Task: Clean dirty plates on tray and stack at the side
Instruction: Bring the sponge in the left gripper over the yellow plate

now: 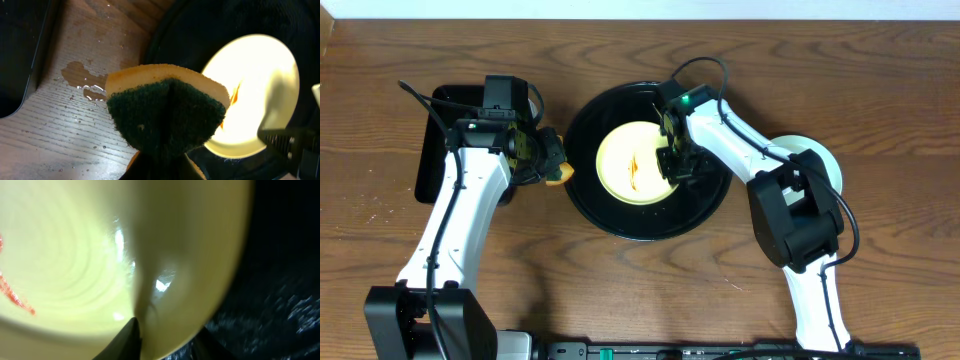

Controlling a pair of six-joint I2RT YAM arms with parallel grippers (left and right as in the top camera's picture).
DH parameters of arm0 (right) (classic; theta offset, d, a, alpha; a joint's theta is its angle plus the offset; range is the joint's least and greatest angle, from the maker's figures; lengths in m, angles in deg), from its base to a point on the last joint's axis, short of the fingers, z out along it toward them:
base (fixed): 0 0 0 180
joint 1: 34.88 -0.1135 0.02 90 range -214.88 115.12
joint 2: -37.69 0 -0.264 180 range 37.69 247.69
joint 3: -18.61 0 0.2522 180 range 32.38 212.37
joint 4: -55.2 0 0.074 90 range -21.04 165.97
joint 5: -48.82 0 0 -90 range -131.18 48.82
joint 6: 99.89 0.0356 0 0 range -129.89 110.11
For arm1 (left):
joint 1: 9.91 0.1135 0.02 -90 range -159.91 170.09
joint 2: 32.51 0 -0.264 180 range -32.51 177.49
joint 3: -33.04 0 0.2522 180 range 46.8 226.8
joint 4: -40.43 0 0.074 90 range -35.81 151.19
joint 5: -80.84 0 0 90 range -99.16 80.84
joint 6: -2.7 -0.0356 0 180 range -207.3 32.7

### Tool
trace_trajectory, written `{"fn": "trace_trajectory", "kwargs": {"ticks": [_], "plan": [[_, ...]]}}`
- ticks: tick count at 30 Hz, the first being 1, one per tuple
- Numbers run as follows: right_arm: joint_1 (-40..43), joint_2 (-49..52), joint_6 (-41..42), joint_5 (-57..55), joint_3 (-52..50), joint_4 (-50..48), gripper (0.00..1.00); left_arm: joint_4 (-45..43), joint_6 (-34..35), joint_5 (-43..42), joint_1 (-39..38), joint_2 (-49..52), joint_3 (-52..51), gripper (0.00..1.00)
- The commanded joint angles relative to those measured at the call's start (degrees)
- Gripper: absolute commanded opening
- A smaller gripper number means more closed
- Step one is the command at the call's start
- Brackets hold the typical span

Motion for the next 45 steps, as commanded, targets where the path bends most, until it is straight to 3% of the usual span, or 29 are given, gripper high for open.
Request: {"fn": "trace_trajectory", "kwargs": {"ticks": [1, 8, 17, 25, 28, 29, 38, 45], "plan": [[2.2, -0.1, -9.4, 2.6, -0.4, 2.2, 0.38, 0.0, -0.9, 0.6, 0.1, 0.5, -0.2, 0.07], [6.7, -0.1, -8.9, 3.5, -0.3, -5.7, 0.45, -0.2, -0.9, 0.6, 0.1, 0.5, -0.2, 0.08], [4.6, -0.1, -4.5, 3.7, -0.4, -12.7, 0.5, -1.7, -1.0, 0.6, -0.3, 0.7, -0.8, 0.07], [2.5, -0.1, 2.3, 0.0, -0.9, -12.9, 0.31, -2.9, -1.0, 0.6, -3.7, 0.8, -1.0, 0.07], [2.5, -0.1, 3.2, -0.4, -1.5, -13.3, 0.12, -3.4, -0.9, 0.6, -5.1, 0.9, -1.0, 0.07], [2.5, -0.1, 3.8, -0.4, -1.8, -13.7, 0.01, -3.6, -0.9, 0.6, -5.6, 1.0, -1.0, 0.07], [2.4, -0.1, 5.8, -0.3, -5.4, -18.8, 0.01, -6.3, -0.7, 0.6, -10.2, 7.4, -1.0, 0.07], [2.4, -0.1, 5.8, 0.1, -5.4, -19.8, 0.01, -15.3, -0.8, 1.2, -13.3, 17.5, -1.0, 0.07]]}}
